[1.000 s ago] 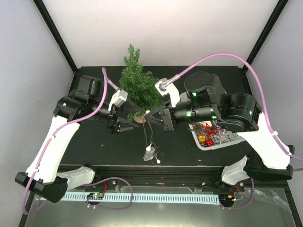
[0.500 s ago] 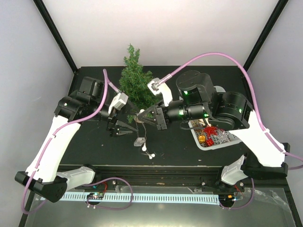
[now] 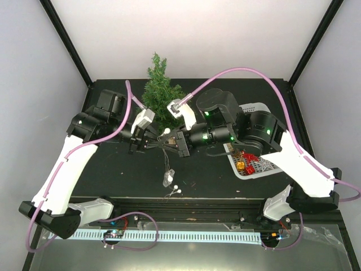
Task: Decorate the small christmas tree
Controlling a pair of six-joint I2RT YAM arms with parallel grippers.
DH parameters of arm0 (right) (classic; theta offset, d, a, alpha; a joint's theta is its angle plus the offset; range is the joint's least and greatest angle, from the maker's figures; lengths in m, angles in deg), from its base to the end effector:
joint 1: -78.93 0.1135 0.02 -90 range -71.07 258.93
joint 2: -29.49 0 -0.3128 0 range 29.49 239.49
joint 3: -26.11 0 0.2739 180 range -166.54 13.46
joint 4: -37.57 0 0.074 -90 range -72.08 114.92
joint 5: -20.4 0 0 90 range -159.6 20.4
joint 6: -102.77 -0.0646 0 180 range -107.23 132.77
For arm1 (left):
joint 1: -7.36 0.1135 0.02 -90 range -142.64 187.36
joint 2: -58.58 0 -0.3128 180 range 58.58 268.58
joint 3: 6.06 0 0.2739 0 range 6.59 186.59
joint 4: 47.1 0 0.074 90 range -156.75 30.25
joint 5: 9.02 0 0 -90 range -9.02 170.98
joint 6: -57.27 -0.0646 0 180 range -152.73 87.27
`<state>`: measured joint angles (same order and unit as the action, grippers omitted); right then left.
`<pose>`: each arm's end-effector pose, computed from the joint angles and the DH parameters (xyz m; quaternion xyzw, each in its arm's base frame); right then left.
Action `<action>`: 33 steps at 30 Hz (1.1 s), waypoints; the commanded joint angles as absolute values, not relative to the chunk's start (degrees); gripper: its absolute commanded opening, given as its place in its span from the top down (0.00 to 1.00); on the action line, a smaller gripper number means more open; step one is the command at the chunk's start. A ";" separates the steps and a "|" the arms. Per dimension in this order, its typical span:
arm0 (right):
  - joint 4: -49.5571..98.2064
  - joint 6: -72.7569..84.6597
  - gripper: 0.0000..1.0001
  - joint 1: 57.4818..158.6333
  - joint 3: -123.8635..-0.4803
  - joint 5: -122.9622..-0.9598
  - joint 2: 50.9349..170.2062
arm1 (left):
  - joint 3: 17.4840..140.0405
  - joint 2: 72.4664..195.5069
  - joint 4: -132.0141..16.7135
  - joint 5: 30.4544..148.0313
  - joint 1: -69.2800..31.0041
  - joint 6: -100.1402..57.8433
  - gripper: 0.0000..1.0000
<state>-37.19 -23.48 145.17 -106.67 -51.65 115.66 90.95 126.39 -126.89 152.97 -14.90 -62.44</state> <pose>0.1053 0.2887 0.5607 -0.2967 0.7977 0.4796 0.2134 0.1624 -0.1329 0.4642 0.5119 0.5979 -0.5344 0.3082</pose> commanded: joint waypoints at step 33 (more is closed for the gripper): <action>-31.30 -23.44 0.49 145.11 -65.38 -66.26 98.73 | 99.60 120.06 -132.70 117.83 -15.75 -68.28 0.98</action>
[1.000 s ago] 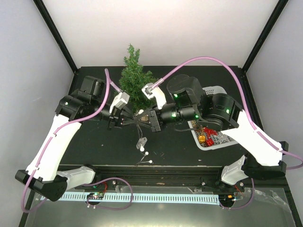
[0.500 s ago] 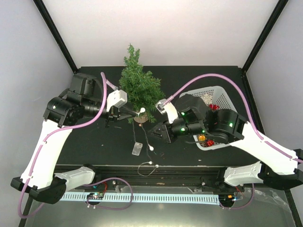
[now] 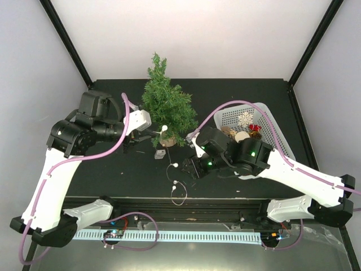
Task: Decorate the small christmas tree
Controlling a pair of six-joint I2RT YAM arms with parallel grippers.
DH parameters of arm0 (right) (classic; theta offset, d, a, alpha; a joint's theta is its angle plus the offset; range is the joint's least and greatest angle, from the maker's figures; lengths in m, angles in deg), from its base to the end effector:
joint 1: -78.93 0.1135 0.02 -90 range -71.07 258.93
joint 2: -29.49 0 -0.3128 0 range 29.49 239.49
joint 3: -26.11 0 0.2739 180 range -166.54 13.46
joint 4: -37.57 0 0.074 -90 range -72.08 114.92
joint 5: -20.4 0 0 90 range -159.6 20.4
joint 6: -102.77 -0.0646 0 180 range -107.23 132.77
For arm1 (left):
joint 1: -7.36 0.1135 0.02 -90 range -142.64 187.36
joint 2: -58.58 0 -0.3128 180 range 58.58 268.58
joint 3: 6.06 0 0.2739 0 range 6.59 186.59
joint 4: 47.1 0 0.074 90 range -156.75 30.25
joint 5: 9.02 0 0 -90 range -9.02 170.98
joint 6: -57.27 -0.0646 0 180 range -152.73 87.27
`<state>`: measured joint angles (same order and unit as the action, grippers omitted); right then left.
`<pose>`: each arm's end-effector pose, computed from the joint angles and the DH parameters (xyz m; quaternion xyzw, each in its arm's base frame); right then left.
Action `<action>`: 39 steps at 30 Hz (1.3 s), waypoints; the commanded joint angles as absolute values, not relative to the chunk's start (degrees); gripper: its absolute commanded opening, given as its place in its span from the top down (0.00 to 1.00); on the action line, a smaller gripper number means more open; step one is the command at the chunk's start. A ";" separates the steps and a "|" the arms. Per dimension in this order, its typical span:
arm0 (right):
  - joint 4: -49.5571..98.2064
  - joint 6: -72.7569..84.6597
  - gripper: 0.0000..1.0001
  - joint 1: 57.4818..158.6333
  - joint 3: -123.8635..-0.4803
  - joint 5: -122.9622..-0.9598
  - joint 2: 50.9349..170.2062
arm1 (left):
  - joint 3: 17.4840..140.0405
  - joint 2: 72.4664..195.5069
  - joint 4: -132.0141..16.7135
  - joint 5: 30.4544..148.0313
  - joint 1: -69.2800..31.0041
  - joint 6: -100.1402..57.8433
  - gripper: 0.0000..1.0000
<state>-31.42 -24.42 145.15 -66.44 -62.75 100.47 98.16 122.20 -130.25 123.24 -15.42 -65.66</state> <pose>0.1003 0.2467 0.4082 -0.2541 0.8950 0.3190 0.1809 0.1480 -0.1093 0.4896 0.5272 0.6872 -0.2955 0.4030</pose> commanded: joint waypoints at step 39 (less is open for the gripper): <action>-26.80 -15.95 0.44 146.46 -66.01 -61.37 97.20 | 126.93 110.18 -143.10 98.54 -14.88 -71.29 0.99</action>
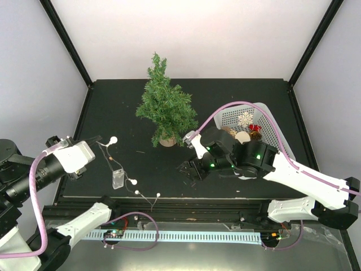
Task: Decorate the small christmas tree
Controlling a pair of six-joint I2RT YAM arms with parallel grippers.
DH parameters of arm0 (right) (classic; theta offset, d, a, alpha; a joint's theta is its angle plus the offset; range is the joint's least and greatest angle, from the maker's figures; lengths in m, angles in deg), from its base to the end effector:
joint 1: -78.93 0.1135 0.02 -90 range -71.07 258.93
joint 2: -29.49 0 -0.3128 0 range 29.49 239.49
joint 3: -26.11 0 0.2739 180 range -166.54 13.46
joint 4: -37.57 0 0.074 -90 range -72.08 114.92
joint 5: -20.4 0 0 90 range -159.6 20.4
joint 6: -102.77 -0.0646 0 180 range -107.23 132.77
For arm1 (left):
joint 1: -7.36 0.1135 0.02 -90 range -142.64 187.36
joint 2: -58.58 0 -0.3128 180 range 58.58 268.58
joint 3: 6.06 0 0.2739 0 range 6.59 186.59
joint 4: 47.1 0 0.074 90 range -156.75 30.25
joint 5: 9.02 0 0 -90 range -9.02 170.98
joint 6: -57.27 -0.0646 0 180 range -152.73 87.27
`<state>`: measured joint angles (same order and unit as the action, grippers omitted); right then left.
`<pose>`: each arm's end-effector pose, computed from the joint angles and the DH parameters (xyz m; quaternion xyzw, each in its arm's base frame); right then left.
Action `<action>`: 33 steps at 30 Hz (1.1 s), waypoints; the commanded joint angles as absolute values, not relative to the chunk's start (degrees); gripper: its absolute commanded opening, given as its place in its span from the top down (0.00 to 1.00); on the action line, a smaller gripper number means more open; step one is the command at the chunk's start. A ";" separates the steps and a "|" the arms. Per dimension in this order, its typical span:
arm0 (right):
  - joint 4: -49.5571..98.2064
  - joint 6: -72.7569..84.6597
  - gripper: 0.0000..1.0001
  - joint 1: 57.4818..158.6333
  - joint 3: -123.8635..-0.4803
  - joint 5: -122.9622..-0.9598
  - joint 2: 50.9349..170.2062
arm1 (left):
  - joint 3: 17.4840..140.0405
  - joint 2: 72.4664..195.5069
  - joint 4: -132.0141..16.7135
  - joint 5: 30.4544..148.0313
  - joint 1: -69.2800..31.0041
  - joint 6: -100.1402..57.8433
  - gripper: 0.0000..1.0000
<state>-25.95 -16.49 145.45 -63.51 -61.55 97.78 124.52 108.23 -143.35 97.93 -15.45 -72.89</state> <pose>0.0960 0.2436 0.4111 -0.3183 0.8551 0.3429 0.2234 -0.0150 -0.0141 0.5865 0.4869 0.6239 -0.0253 0.6107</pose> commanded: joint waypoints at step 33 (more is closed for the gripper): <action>-8.46 -25.03 0.32 170.37 -60.84 -99.30 108.85 | 135.59 121.57 -145.17 122.00 -14.87 -67.75 0.98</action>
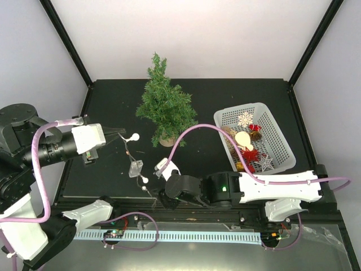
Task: Decorate the small christmas tree
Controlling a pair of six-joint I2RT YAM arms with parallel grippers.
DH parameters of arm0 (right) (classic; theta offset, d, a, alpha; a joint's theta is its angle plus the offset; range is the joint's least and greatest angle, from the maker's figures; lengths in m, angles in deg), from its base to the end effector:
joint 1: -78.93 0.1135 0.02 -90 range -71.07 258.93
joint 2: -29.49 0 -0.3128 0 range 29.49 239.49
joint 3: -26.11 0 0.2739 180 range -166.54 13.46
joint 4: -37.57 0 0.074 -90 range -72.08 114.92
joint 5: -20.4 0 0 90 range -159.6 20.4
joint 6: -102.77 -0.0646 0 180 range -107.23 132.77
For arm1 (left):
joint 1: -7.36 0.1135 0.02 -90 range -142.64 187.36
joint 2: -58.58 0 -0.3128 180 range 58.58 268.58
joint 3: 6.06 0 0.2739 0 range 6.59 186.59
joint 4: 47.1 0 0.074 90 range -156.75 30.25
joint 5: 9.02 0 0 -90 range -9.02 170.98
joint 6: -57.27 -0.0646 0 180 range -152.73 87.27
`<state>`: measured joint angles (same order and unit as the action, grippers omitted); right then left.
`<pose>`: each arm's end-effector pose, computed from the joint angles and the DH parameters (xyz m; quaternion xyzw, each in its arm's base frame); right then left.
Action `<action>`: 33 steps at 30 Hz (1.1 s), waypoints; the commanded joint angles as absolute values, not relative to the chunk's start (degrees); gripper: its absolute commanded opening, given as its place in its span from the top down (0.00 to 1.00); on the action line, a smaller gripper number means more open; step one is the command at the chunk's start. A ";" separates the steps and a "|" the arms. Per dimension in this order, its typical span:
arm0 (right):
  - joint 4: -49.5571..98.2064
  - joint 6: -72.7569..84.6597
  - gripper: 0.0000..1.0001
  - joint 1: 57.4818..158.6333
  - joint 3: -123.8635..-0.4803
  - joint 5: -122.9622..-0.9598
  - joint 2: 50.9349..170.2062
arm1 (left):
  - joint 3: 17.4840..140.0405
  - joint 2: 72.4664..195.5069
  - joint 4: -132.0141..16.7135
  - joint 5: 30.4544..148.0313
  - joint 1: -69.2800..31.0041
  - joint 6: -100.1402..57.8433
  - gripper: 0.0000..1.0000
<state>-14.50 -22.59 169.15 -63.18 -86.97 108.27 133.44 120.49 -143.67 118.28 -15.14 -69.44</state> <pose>0.0180 0.3300 0.3803 -0.3603 0.8287 0.2977 0.3079 0.0314 -0.0554 0.6162 0.5425 0.5788 -0.1902 0.5783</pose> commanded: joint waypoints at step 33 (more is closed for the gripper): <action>12.98 -15.19 0.33 171.57 -53.38 -107.48 117.11 | 138.28 124.17 -145.61 124.19 -14.96 -63.87 0.99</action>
